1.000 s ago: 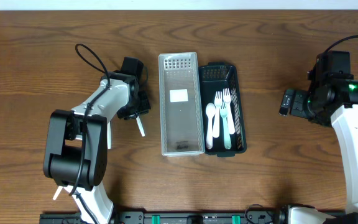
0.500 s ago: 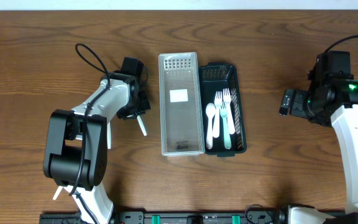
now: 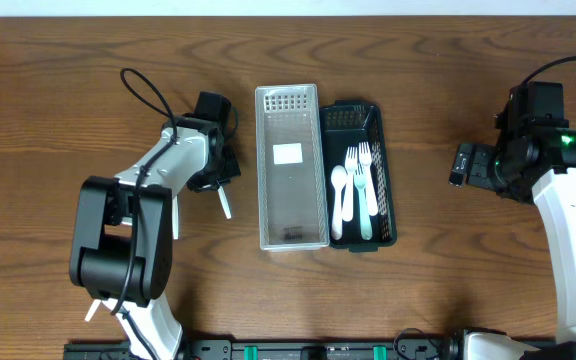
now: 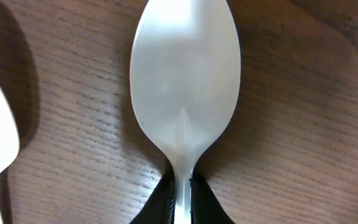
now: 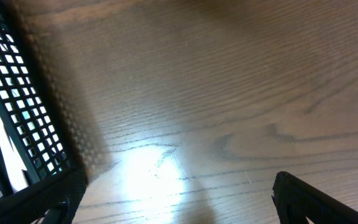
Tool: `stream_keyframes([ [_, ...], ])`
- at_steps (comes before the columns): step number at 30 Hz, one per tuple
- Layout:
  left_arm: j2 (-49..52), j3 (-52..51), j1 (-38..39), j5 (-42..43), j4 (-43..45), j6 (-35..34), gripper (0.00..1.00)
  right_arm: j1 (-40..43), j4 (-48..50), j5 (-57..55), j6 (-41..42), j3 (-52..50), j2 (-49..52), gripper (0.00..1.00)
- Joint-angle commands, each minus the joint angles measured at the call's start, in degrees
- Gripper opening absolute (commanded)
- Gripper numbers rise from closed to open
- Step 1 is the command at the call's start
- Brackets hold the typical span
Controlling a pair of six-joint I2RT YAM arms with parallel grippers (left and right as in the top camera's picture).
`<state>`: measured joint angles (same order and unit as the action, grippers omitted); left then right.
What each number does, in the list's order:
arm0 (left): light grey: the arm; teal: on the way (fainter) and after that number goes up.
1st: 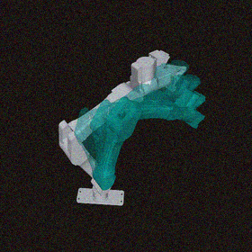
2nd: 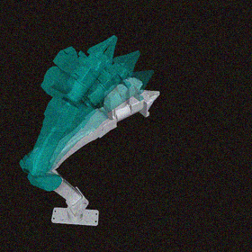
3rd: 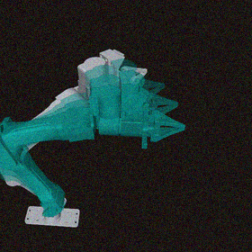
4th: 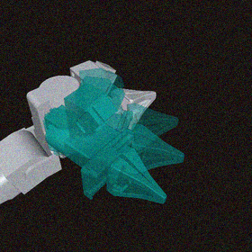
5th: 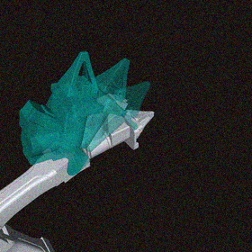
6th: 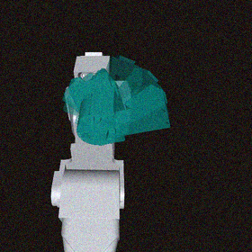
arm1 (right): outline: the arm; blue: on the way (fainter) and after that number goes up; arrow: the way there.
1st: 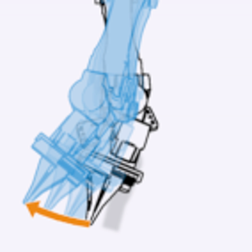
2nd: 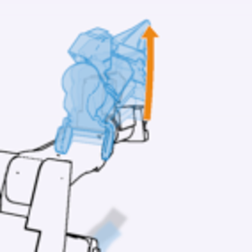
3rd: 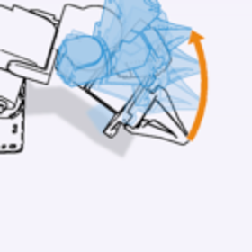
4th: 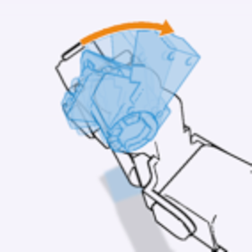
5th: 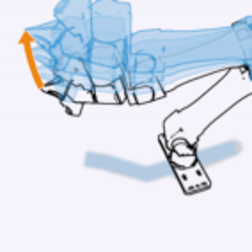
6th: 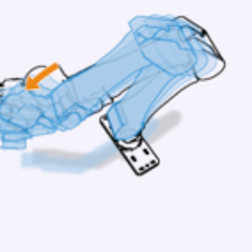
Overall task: Pack container
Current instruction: 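Carry the spoon over the clear basket and release it inside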
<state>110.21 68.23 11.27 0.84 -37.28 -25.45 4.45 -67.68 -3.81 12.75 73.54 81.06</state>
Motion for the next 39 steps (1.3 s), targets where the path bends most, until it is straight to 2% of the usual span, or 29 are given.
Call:
stream_keyframes([
  [1, -4.2, 0.1, 0.3, -1.5, -2.0, 1.6, 0.06, 0.5, 0.2, 0.2, -0.7, -0.2, -0.2, 0.99],
  [5, -11.3, 2.9, 3.0, -3.9, -8.5, 3.1, 0.06, 0.5, 0.5, 0.2, -0.7, -0.2, -0.2, 0.99],
  [9, -19.8, 5.6, 9.6, -9.2, -14.2, 3.1, 0.06, 0.5, 0.8, 0.2, -0.6, -0.2, -0.2, 0.99],
  [15, -27.0, 6.1, 21.3, -9.4, -14.0, 0.7, 0.06, 0.5, 1.0, 0.9, -0.6, -0.2, -0.2, 0.99],
  [21, -23.7, 6.1, 28.5, -9.4, -9.4, -1.6, 0.06, 0.5, 1.0, 1.1, -0.7, -0.2, -0.2, 0.99],
  [25, -17.3, 6.1, 29.1, -8.8, -7.2, -5.3, 0.06, 0.5, 0.7, 1.2, -0.6, -0.2, -0.2, 0.99],
  [29, -11.0, 6.1, 29.1, -8.8, -6.7, -5.3, 0.06, 0.5, 0.5, 1.4, -0.7, -0.2, -0.2, 0.99],
  [30, -9.8, 6.1, 29.1, -8.8, -6.7, -5.2, 0.07, 0.5, 0.5, 1.5, -0.7, -0.2, -0.2, 0.99],
  [33, -7.6, 6.1, 29.1, -8.8, -6.5, -3.2, 0.22, 0.5, 0.5, 1.7, -0.7, -0.2, -0.2, 0.99],
  [35, -7.7, 6.1, 29.1, -8.8, -6.5, -0.7, 0.28, 0.5, 0.4, 1.7, -0.7, -0.2, -0.2, 0.99],
  [39, -10.4, 7.3, 29.1, -9.1, -7.0, 5.4, 0.48, 0.5, 0.4, 1.7, -0.7, -0.2, -0.2, 0.99],
])
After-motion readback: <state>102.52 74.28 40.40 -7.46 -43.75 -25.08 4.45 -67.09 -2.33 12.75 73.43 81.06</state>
